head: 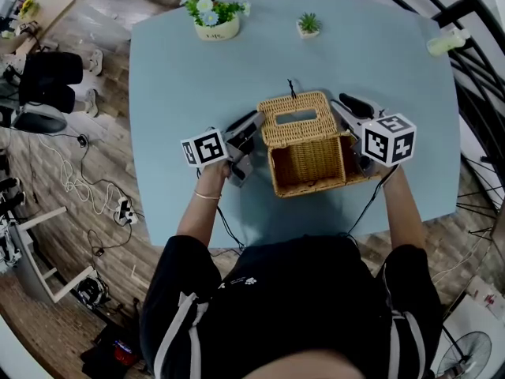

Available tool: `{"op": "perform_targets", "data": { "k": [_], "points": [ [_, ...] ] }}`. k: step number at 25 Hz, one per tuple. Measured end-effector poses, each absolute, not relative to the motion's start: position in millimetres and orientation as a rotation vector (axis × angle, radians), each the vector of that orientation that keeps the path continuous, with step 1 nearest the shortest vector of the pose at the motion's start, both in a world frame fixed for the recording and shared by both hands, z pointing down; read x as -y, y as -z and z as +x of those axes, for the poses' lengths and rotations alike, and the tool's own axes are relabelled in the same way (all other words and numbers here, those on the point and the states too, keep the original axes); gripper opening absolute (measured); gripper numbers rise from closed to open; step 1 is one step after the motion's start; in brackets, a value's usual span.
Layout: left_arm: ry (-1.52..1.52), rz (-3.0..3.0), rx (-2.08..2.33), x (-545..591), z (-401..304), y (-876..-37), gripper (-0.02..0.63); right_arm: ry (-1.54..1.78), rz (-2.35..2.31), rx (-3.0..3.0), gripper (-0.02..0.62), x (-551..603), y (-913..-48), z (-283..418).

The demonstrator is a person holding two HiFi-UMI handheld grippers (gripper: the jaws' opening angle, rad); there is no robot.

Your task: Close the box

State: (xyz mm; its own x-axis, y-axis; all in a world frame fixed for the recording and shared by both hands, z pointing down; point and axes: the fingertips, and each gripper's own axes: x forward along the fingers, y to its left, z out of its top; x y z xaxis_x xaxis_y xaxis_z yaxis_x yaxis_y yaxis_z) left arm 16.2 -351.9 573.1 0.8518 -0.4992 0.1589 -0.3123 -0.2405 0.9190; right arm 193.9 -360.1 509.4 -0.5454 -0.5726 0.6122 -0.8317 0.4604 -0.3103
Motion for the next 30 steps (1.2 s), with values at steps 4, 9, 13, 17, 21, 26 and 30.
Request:
{"op": "perform_targets", "data": {
  "k": [4,9,13,17,21,26,30],
  "points": [
    [0.237,1.876,0.618,355.3,14.2,-560.5,0.120,-0.842,1.174,2.290,0.129,358.9,-510.3,193.2],
    [0.296,1.914,0.616,358.6,11.7,-538.9,0.120,-0.872,1.196,2.301,0.133,363.2,-510.4,194.2],
    [0.328,1.935,0.624,358.2,11.1,-524.6,0.120,-0.898,1.213,2.308,0.135,368.5,-509.3,195.9],
    [0.355,1.994,0.617,355.8,12.7,-504.3,0.120,-0.922,1.204,2.335,0.140,368.7,-507.0,194.9],
    [0.357,2.031,0.616,352.5,12.5,-495.1,0.121,-0.922,1.178,2.387,0.141,370.3,-499.0,192.2],
    [0.350,2.082,0.625,347.4,13.8,-483.3,0.120,-0.884,1.133,2.472,0.135,367.0,-481.7,183.9],
    [0.347,2.114,0.642,343.6,14.0,-473.9,0.120,-0.868,1.129,2.507,0.121,365.2,-469.2,180.3]
  ]
}}
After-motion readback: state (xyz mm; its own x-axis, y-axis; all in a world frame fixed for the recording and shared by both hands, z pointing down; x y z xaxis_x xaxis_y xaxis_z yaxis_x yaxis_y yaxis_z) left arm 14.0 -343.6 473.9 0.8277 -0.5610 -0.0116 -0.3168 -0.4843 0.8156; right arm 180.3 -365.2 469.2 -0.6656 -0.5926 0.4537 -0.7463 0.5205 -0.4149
